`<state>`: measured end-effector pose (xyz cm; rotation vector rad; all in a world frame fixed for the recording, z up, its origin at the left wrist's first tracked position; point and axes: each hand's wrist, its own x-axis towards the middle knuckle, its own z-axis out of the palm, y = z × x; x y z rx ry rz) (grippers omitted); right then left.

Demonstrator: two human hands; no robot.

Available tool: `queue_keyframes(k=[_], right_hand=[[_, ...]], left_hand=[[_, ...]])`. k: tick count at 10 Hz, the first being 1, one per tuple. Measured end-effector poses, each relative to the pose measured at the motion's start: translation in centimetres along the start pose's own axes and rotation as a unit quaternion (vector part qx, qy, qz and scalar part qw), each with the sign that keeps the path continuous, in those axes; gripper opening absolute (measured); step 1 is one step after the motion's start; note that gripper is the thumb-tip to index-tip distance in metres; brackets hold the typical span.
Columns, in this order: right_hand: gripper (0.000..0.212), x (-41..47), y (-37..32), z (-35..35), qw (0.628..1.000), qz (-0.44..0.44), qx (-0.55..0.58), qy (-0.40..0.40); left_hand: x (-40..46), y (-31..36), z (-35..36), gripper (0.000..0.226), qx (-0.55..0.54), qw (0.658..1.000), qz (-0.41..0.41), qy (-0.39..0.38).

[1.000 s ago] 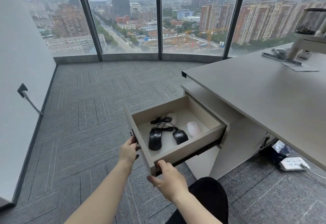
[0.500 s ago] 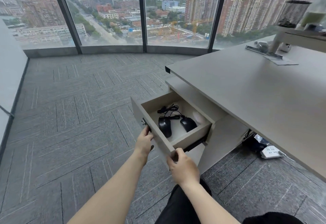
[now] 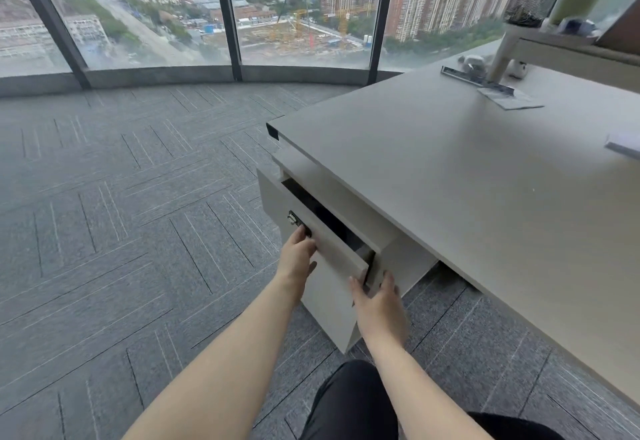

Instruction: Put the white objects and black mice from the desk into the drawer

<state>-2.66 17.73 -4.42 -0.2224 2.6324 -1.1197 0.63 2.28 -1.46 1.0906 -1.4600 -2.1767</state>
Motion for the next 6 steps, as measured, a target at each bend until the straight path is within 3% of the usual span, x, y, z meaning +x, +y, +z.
queue_keyframes(k=[2, 5, 6], right_hand=[[0.078, 2.9, 0.3, -1.3, 0.999, -0.014, 0.035, -0.001], [0.07, 4.9, 0.8, -1.7, 0.999, -0.017, 0.035, -0.035], [0.056, 5.0, 0.8, -2.5, 0.998, 0.001, -0.012, -0.061]], left_hand=[[2.3, -0.3, 2.1, 0.063, -0.015, 1.0, -0.002, -0.02], [3.4, -0.8, 3.5, 0.063, -0.006, 0.999, 0.026, -0.023], [2.8, -1.3, 3.1, 0.063, 0.01, 0.999, 0.021, -0.023]])
